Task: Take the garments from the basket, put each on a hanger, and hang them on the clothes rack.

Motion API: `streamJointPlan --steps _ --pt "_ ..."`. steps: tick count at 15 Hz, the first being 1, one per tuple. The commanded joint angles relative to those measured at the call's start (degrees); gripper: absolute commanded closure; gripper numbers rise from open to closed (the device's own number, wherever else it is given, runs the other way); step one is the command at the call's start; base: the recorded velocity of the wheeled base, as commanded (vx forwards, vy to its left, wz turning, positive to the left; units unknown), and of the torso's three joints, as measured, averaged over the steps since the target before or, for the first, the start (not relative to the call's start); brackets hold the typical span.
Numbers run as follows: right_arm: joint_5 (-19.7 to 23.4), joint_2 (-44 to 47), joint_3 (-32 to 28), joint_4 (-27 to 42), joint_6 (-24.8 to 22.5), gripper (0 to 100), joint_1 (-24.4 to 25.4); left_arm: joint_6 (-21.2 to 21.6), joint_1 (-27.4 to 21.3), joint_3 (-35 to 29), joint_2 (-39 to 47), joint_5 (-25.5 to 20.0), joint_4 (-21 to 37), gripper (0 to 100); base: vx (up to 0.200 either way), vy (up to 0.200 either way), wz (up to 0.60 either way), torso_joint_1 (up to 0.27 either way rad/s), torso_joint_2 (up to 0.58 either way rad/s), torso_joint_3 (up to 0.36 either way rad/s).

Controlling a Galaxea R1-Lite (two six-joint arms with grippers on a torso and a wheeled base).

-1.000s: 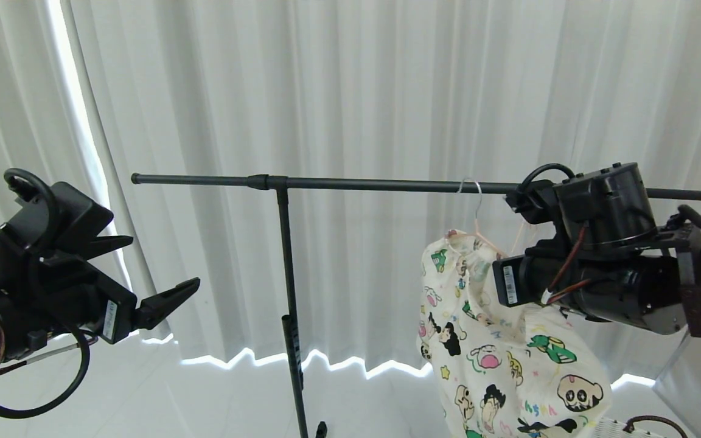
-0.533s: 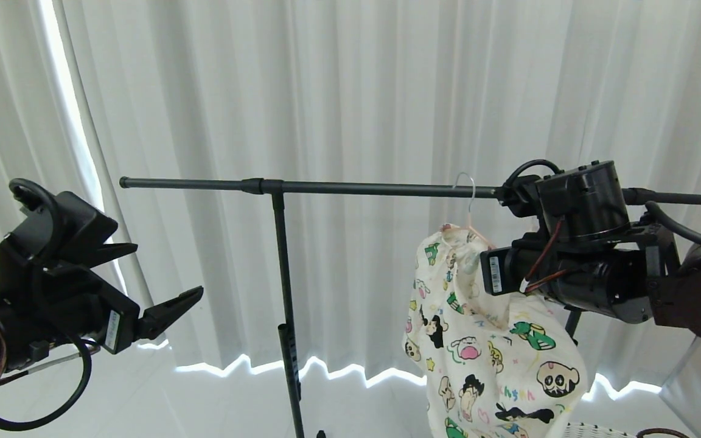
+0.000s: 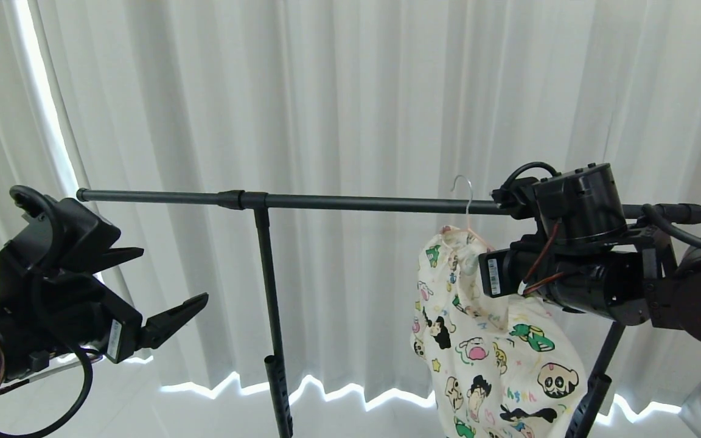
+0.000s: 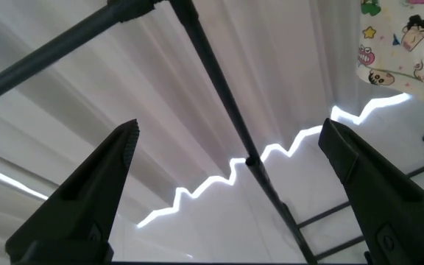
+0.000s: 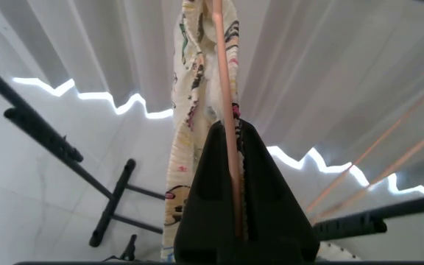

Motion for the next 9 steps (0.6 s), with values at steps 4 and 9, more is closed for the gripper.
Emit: streamJointPlan --steps 4,9 --pt "0.01 0.42 -0.01 -0.02 0.07 100 0.02 0.07 -1.21 0.45 -0.78 -0.03 -0.06 0 0.0 0.0 0.0 0.0 0.0 0.0" --pt "0.01 2.18 -0.1 -1.77 -0.01 100 -1.3 0.07 -1.48 0.72 -1.66 -0.03 -0.06 0 0.0 0.0 0.0 0.0 0.0 0.0"
